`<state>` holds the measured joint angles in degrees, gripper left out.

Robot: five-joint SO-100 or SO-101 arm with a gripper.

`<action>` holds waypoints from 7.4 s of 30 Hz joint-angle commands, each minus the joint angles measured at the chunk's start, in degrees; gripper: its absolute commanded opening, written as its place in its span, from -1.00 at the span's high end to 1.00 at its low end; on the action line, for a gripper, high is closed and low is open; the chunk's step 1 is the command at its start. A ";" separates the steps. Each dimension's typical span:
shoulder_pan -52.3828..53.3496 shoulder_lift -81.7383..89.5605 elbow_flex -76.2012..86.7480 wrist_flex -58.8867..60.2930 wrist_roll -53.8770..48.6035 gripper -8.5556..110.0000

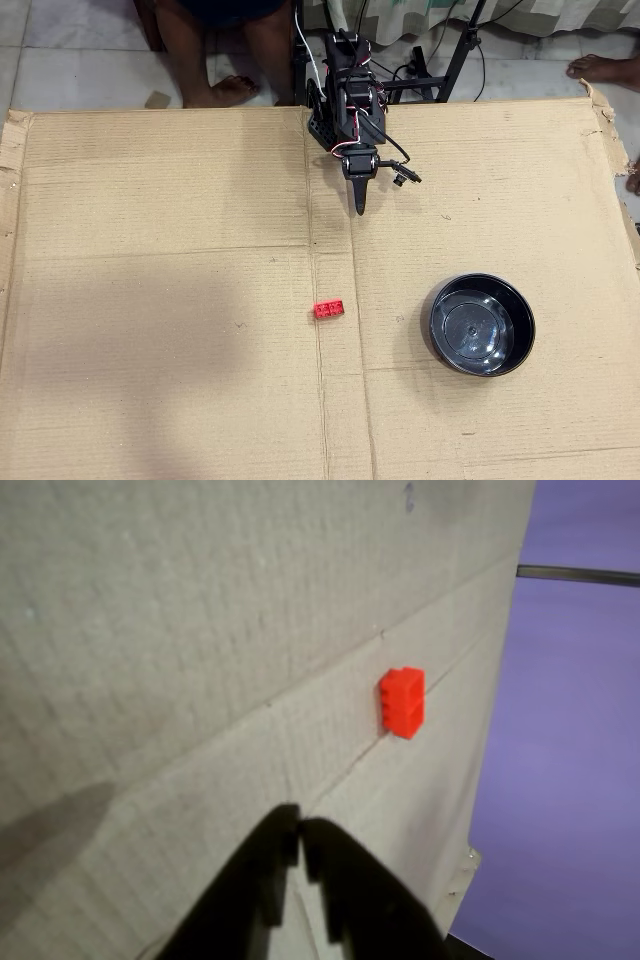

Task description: Grasp a lego block and put it in the bin.

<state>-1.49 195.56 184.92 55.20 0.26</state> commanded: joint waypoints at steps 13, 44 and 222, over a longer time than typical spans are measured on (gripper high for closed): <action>0.53 0.53 0.70 -0.53 0.62 0.86; 0.53 -0.35 0.18 -0.44 -0.09 0.84; 4.66 -122.78 -111.97 9.40 1.32 0.69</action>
<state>4.39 67.68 73.48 65.21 0.97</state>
